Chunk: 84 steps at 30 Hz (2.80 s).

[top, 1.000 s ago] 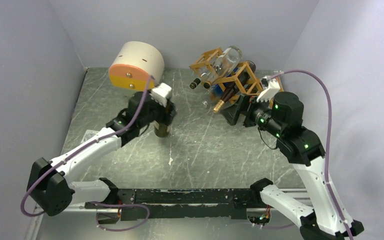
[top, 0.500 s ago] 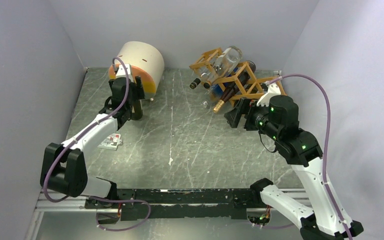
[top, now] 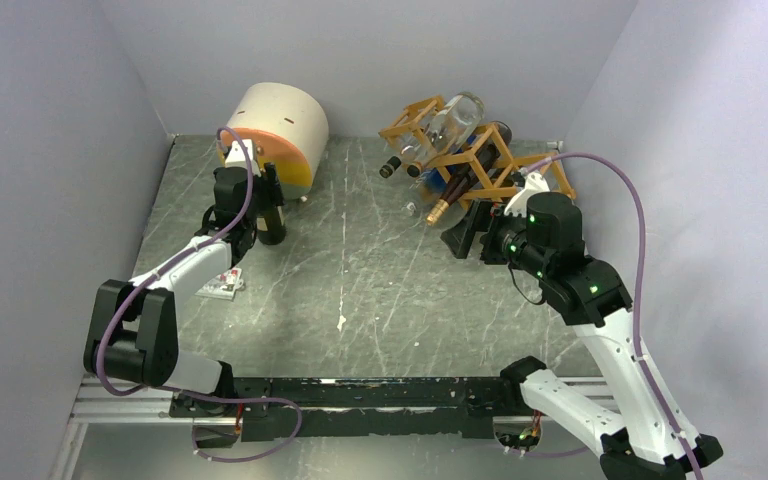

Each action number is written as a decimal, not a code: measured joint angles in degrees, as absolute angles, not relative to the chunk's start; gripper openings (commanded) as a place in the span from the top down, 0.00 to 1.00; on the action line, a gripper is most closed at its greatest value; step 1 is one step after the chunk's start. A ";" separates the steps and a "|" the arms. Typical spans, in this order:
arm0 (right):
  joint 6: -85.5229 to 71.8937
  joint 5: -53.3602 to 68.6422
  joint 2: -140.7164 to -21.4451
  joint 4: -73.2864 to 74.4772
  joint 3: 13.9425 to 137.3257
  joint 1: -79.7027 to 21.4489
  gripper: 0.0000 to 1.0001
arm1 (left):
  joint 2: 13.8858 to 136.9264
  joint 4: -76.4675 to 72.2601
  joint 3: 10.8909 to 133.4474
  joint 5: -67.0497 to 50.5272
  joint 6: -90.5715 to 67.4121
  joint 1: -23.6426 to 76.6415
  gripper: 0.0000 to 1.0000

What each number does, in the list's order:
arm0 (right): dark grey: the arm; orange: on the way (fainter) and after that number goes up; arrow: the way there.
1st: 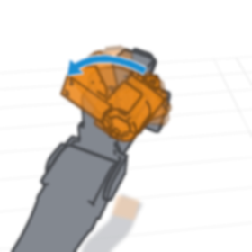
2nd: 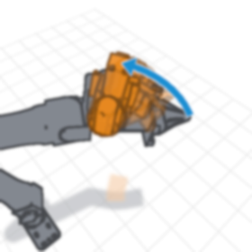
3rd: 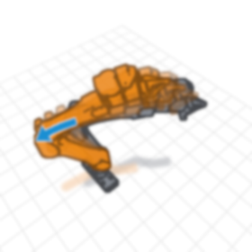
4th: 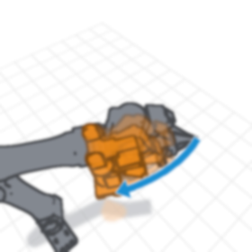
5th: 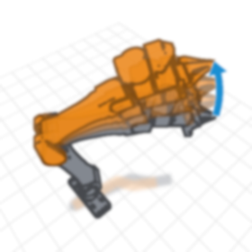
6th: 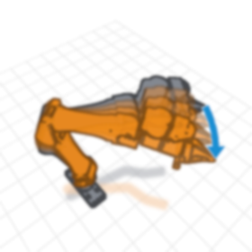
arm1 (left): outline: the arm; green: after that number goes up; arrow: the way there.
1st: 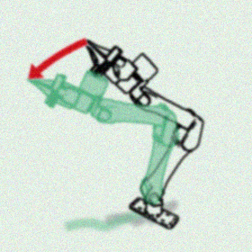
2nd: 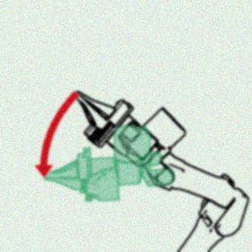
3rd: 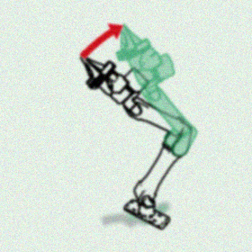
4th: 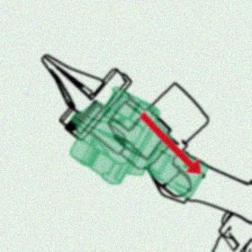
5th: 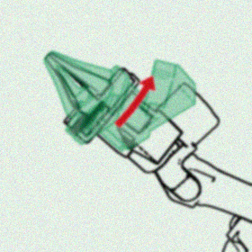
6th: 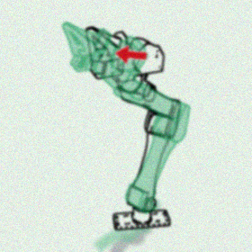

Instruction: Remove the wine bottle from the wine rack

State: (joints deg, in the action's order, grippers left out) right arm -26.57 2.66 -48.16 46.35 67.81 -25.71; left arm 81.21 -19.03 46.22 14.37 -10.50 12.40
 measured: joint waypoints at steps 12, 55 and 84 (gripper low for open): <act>-29.58 5.21 -48.36 44.40 65.95 -25.74 0.05 | 82.04 -13.41 52.82 13.74 -13.15 12.21 0.01; -32.23 -4.86 -71.31 33.95 73.14 -25.71 0.05 | 56.07 -13.56 53.65 -15.94 -11.40 19.40 0.01; -34.83 1.02 -78.28 22.13 69.93 -18.70 0.04 | 59.72 -15.57 53.65 -23.44 -14.39 25.34 0.01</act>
State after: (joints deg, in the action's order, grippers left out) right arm -34.83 1.02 -78.28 22.13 69.93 -18.70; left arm 59.72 -15.57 53.65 -23.44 -14.39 25.34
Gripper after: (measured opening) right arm 0.965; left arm 0.994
